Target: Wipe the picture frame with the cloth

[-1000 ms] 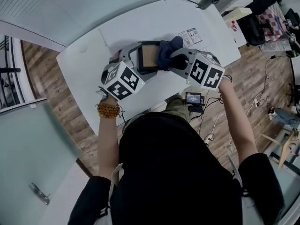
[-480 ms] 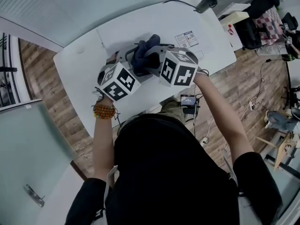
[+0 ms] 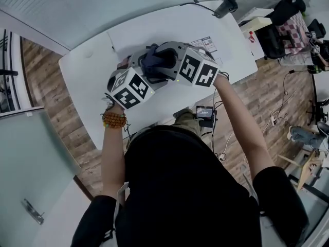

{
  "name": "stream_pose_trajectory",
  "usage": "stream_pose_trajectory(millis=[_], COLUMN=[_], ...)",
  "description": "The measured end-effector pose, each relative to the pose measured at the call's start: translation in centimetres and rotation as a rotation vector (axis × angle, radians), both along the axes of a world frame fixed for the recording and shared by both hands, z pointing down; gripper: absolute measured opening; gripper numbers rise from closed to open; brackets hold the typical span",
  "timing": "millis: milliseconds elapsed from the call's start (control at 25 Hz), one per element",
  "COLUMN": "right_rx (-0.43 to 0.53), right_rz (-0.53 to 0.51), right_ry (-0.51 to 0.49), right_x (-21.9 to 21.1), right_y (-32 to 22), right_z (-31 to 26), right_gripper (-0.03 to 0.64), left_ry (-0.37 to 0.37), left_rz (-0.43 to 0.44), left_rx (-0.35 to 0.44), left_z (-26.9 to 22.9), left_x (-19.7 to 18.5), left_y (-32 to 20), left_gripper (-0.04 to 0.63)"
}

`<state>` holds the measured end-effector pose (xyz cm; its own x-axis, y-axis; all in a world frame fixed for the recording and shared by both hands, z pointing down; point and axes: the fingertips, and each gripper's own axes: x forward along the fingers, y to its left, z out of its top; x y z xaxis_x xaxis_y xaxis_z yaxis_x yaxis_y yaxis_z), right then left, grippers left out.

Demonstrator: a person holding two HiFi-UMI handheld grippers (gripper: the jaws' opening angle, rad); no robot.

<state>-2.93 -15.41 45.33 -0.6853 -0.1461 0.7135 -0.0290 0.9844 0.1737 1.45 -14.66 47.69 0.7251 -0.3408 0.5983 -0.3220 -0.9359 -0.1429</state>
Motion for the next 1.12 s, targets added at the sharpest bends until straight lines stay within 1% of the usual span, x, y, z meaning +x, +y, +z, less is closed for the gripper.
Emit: stream_pose_trajectory(millis=[80, 120, 160, 200, 280, 360, 440, 520, 600, 640, 720, 800, 880, 920, 1000, 1120], right_rx=[-0.045, -0.057, -0.057, -0.049, -0.017, 0.002, -0.013, -0.039, -0.034, -0.018, 0.011, 0.019, 0.03, 0.037, 0.036, 0.022], right_rz=[0.062, 0.095, 0.121, 0.139, 0.146, 0.114, 0.058, -0.008, -0.048, -0.038, 0.022, 0.088, 0.149, 0.171, 0.186, 0.173], right_ry=[-0.042, -0.054, -0.056, -0.047, -0.001, 0.068, 0.125, 0.153, 0.154, 0.144, 0.131, 0.162, 0.214, 0.231, 0.237, 0.263], right_x=[0.2, 0.2, 0.0, -0.2, -0.5, -0.7, -0.7, -0.4, 0.6, 1.5, 4.2, 7.3, 9.4, 9.5, 8.5, 6.8], right_y=[-0.7, -1.1, -1.4, -1.6, -1.1, -0.2, 0.9, 2.0, 2.4, 2.2, 1.1, -0.1, -1.3, -1.6, -1.4, -0.8], right_z=[-0.2, 0.1, 0.5, 0.9, 1.5, 1.7, 1.7, 1.6, 0.7, 0.0, -1.2, -1.2, 0.4, 1.3, 2.2, 2.4], right_gripper=[0.126, 0.113, 0.085, 0.063, 0.051, 0.048, 0.046, 0.046, 0.048, 0.048, 0.048, 0.048, 0.048, 0.048, 0.048, 0.046], left_ry=[0.002, 0.003, 0.001, -0.002, -0.007, -0.008, -0.011, -0.013, -0.012, -0.012, -0.011, -0.009, -0.009, -0.01, -0.011, -0.011], left_rz=[0.004, 0.004, 0.003, 0.0, -0.002, -0.005, -0.009, -0.009, -0.008, -0.007, -0.004, -0.001, 0.0, -0.002, -0.006, -0.003], left_rx=[0.001, 0.0, -0.005, -0.012, -0.02, -0.021, -0.024, -0.026, -0.026, -0.025, -0.02, -0.016, -0.015, -0.016, -0.017, -0.019], left_z=[0.0, 0.1, 0.2, 0.3, 0.3, 0.2, 0.2, 0.2, 0.3, 0.3, 0.2, 0.2, 0.2, 0.2, 0.2, 0.2], left_x=[0.1, 0.1, 0.1, 0.0, -0.1, -0.2, -0.2, -0.1, -0.2, -0.2, -0.1, -0.1, -0.3, -0.4, -0.4, 0.0], left_y=[-0.1, -0.2, -0.3, -0.4, -0.4, -0.4, -0.5, -0.4, -0.2, -0.1, 0.0, -0.1, -0.1, -0.2, -0.2, -0.3], left_gripper=[0.462, 0.462, 0.462, 0.462, 0.462, 0.462, 0.462, 0.462, 0.462, 0.462, 0.462, 0.462, 0.462, 0.462, 0.462, 0.462])
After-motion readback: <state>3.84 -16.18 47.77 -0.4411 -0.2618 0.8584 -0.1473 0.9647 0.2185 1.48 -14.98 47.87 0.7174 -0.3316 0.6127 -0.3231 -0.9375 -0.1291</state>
